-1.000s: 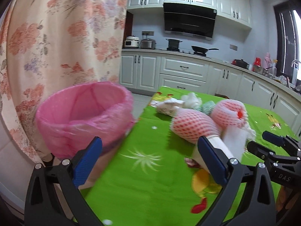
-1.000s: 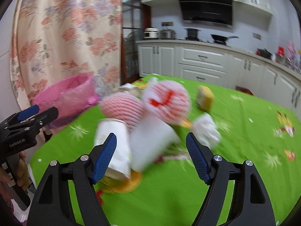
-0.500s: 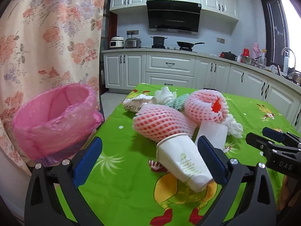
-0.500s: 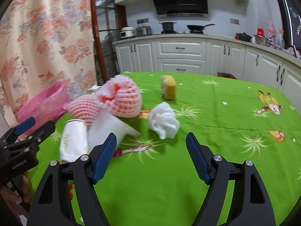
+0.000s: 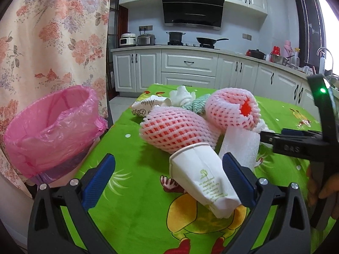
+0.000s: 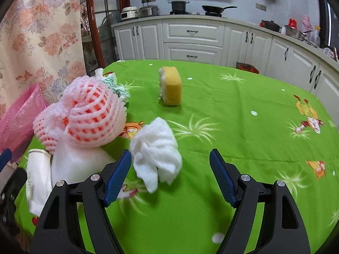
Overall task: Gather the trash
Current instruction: 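Grasp the white tissue with the right tool while the left tool grasps the paper cup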
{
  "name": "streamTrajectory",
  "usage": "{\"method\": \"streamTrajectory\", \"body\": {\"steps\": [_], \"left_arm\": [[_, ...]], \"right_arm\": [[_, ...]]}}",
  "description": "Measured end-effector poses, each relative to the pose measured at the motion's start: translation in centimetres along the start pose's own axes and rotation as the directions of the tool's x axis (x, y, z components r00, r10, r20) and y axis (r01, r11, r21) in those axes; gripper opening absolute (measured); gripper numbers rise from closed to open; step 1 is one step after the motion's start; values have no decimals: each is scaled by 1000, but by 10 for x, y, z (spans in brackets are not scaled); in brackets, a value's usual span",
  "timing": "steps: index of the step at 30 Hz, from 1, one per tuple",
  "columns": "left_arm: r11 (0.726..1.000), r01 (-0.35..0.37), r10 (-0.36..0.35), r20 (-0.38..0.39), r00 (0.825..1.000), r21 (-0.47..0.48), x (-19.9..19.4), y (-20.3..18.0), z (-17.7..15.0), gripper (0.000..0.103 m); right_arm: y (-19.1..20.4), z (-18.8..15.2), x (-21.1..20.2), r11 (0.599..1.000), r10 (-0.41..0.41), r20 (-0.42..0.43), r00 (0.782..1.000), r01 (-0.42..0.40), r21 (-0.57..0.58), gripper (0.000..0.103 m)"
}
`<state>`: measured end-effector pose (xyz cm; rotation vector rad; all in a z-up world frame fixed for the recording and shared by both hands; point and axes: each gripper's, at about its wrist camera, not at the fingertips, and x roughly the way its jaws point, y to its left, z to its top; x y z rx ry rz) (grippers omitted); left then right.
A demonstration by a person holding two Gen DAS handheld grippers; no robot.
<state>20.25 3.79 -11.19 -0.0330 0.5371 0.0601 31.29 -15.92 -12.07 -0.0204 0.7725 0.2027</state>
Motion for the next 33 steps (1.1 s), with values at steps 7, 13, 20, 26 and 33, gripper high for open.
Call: {"method": "streamTrajectory", "body": {"steps": [7, 13, 20, 26, 33], "left_arm": [[1000, 8, -9, -73, 997, -13, 14, -3, 5, 97], [1000, 17, -18, -125, 992, -11, 23, -13, 13, 92], [999, 13, -8, -167, 986, 31, 29, -29, 2, 83], [996, 41, -29, -149, 988, 81, 22, -36, -7, 56], [992, 95, -85, -114, 990, 85, 8, -29, -18, 47]], "right_arm": [[7, 6, 10, 999, 20, -27, 999, -21, -34, 49], [3, -7, -6, 999, 33, -9, 999, -33, -23, 16], [-8, -25, -29, 998, 54, 25, 998, -54, 9, 12], [-19, -36, -45, 996, 72, 50, 996, -75, 45, 12], [-16, -44, -56, 995, 89, 66, 994, -92, 46, 12]]}}
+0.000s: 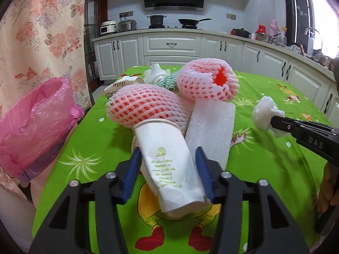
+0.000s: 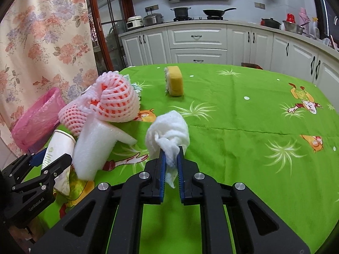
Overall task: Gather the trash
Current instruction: 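Grasp the white tissue with the right tool while the left tool grasps the paper cup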
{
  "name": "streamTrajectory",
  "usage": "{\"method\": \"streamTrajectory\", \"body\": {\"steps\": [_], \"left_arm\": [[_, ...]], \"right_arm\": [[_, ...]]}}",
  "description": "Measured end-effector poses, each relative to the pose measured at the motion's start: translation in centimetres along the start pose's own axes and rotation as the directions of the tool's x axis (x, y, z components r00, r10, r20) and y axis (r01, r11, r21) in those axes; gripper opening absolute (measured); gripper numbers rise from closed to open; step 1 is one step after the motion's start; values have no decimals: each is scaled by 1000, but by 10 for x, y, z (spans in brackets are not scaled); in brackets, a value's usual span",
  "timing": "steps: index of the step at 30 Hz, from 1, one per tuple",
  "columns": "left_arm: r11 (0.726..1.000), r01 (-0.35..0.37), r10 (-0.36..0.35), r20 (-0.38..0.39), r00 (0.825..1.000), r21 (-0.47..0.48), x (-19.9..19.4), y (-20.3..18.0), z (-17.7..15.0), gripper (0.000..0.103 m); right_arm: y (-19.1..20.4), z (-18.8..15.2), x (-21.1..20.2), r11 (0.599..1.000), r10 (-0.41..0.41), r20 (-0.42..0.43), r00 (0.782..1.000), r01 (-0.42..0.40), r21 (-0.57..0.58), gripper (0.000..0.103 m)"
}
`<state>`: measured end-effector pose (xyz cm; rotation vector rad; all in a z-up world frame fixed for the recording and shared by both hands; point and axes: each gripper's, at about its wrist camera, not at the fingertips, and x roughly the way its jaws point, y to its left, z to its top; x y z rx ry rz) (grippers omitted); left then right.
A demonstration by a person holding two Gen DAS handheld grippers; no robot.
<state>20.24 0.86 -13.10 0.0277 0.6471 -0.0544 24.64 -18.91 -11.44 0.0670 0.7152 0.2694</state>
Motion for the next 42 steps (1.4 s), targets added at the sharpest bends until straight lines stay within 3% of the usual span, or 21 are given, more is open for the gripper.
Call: {"method": "streamTrajectory", "body": {"steps": [4, 5, 8, 10, 13, 14, 16, 23, 24, 26, 27, 29, 42], "left_arm": [[1000, 9, -8, 18, 1000, -6, -8, 5, -4, 43], [1000, 10, -10, 23, 1000, -9, -9, 7, -5, 33], [1000, 6, -5, 29, 1000, -4, -12, 10, -6, 26], [1000, 15, -14, 15, 1000, -5, -10, 11, -8, 26], [1000, 15, -15, 16, 1000, -22, -11, 12, -10, 33], [999, 21, -21, 10, 1000, -37, -12, 13, -11, 50], [999, 12, -10, 31, 999, -49, -16, 15, -12, 71], [999, 14, -15, -10, 1000, -44, -16, 20, -23, 72], [999, 13, -14, -21, 1000, -43, -14, 21, -25, 72], [999, 17, -18, -30, 999, -36, -10, 21, -26, 51], [999, 19, -20, -33, 999, -27, -9, 20, -26, 50], [1000, 18, -18, -5, 1000, -4, -12, 18, -25, 38], [999, 30, -29, 61, 998, -17, -24, 18, -22, 36]], "right_arm": [[4, -4, -6, 1000, 1, 4, 1000, -1, -11, 12], [5, -5, -7, 1000, 2, 5, 1000, -2, -16, 12], [9, -10, -12, 1000, 1, 11, 1000, -1, -28, 12], [11, -12, -14, 999, 1, 12, 1000, -1, -38, 12], [13, -12, -14, 999, -2, 12, 1000, 3, -41, 12], [13, -12, -14, 999, -1, 10, 1000, 2, -40, 12], [12, -12, -14, 999, -1, 8, 1000, 2, -39, 12], [14, -12, -15, 999, 0, 11, 1000, 0, -35, 12], [15, -12, -15, 999, 0, 12, 1000, 1, -39, 12], [15, -13, -16, 999, 0, 13, 1000, 0, -44, 12], [16, -14, -16, 999, 1, 14, 1000, 0, -45, 12], [17, -14, -17, 999, 2, 17, 1000, -1, -47, 12], [32, -28, -26, 996, 34, 6, 999, -34, -88, 12]]}}
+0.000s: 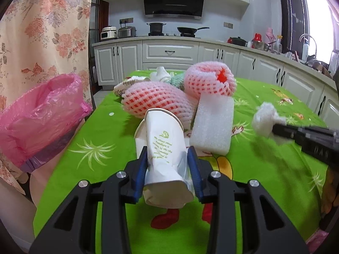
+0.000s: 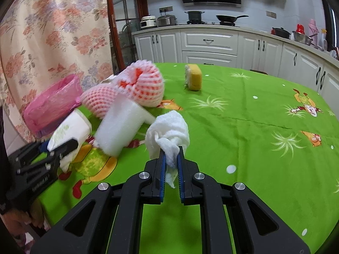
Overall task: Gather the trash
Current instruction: 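Grasp the white tissue with the right tool while the left tool grasps the paper cup, then carry the paper cup and tissue to the pink bin and release both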
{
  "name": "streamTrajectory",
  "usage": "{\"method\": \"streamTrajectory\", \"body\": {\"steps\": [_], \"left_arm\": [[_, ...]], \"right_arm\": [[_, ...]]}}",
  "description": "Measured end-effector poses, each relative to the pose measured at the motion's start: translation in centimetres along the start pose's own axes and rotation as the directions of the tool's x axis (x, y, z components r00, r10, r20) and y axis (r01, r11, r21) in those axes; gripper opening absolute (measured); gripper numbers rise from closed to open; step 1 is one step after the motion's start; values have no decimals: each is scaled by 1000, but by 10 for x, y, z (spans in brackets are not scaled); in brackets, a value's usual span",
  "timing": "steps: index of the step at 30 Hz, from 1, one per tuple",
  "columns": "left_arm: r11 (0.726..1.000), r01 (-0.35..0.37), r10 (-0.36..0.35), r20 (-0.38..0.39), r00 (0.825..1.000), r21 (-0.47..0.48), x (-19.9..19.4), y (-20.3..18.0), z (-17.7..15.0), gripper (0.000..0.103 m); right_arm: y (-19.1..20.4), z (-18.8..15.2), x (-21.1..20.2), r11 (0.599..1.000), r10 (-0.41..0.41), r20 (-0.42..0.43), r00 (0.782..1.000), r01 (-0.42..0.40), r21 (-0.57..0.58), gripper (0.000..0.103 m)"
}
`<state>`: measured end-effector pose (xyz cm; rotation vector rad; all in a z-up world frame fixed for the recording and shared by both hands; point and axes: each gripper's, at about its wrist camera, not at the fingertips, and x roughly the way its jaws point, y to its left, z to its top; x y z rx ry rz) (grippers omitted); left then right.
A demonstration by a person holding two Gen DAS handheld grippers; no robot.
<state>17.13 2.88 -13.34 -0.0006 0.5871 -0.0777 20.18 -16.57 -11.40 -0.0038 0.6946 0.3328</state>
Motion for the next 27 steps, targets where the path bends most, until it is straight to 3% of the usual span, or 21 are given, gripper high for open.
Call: {"method": "streamTrajectory", "body": {"steps": [10, 27], "left_arm": [[1000, -10, 9, 45, 999, 20, -12, -6, -3, 36], [1000, 23, -23, 129, 991, 4, -54, 2, -4, 36]], "right_arm": [[14, -17, -9, 999, 27, -8, 1000, -27, -33, 12], [51, 0, -30, 992, 90, 54, 994, -85, -92, 12]]}}
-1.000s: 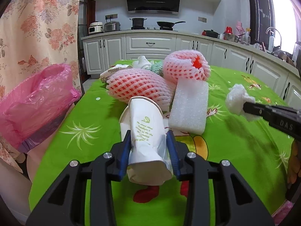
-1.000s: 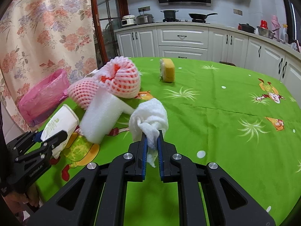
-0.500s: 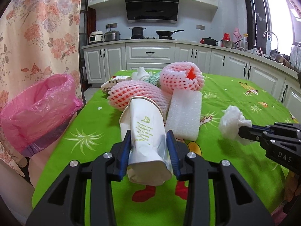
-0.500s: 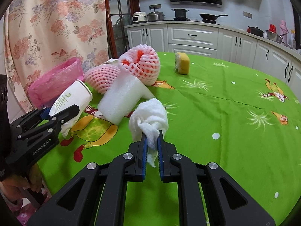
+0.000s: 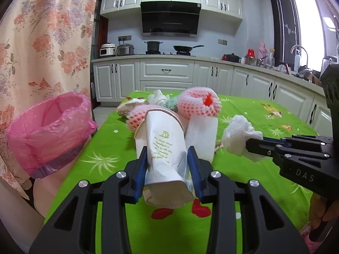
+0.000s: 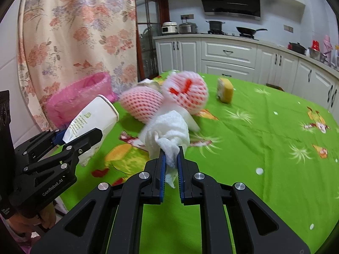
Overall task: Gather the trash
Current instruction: 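Carry the paper cup and tissue to the pink bin and release both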
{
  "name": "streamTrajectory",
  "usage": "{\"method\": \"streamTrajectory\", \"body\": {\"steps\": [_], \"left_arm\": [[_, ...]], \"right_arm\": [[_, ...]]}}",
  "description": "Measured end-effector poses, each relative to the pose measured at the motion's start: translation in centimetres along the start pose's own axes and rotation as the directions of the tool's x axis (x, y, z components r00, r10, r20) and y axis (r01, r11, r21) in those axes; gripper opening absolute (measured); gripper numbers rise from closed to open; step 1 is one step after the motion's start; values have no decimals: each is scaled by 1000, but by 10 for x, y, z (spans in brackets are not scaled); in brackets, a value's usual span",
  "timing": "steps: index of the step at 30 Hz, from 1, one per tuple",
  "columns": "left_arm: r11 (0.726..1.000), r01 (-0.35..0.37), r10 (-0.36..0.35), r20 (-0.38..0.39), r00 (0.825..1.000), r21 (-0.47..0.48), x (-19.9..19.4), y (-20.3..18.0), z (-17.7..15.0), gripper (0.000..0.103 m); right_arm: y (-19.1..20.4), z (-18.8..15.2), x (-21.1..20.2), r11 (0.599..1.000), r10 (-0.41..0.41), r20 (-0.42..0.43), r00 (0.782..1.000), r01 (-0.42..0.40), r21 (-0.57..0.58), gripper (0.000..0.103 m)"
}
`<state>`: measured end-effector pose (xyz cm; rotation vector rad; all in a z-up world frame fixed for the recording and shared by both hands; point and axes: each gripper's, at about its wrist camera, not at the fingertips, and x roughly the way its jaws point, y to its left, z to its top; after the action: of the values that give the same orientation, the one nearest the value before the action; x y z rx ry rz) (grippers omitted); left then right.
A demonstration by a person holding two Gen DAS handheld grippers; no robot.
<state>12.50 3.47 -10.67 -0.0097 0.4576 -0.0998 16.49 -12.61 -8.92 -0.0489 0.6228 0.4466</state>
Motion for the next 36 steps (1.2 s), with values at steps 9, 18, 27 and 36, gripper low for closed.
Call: {"method": "streamTrajectory", "body": {"steps": [9, 18, 27, 36], "left_arm": [[998, -57, 59, 53, 997, -38, -23, 33, 15, 36], [990, -133, 137, 94, 986, -48, -41, 72, 32, 36], [974, -211, 220, 122, 968, -79, -52, 128, 53, 36], [959, -249, 263, 98, 960, -134, -34, 203, 73, 37]], "right_arm": [[38, 25, 1, 995, 73, 30, 997, -70, -75, 12], [78, 56, 16, 978, 155, 42, 987, -147, -146, 12], [122, 95, 44, 953, 245, 50, 968, -232, -195, 12], [166, 134, 89, 928, 327, 27, 945, -316, -198, 12]]}}
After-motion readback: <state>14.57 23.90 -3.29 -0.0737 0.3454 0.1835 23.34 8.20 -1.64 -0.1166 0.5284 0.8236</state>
